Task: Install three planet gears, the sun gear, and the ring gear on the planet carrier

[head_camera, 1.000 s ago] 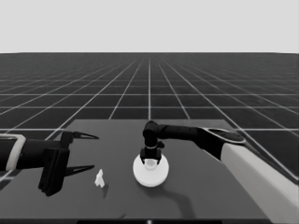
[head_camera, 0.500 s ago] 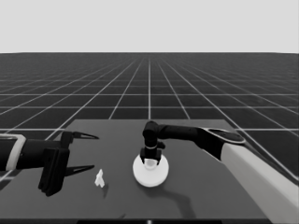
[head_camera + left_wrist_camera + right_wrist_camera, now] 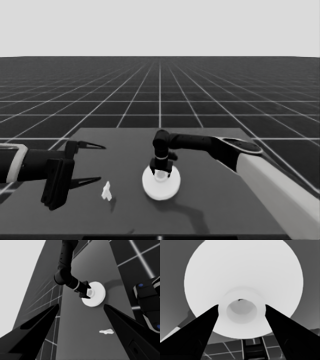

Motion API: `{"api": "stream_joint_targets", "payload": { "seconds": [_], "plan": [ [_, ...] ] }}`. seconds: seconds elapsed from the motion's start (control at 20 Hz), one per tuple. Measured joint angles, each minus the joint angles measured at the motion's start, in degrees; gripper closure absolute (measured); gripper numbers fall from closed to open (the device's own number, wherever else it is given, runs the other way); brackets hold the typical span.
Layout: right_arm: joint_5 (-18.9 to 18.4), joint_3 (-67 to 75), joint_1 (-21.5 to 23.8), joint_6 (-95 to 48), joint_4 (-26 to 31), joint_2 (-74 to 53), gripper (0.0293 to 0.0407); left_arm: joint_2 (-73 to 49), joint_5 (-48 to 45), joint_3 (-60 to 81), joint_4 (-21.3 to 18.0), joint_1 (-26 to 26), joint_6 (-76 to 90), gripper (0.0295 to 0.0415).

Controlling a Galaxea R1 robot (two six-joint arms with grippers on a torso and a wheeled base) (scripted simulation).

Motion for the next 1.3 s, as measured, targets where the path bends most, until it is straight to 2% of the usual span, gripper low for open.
{"api": "stream_joint_targets", "payload": {
  "seconds": [1.3],
  "plan": [
    [0.0, 0.0, 0.0, 13.0, 0.0, 0.0, 0.0351, 0.0, 0.0, 0.0, 0.0, 0.0, 0.0, 0.0326]
  ]
}}
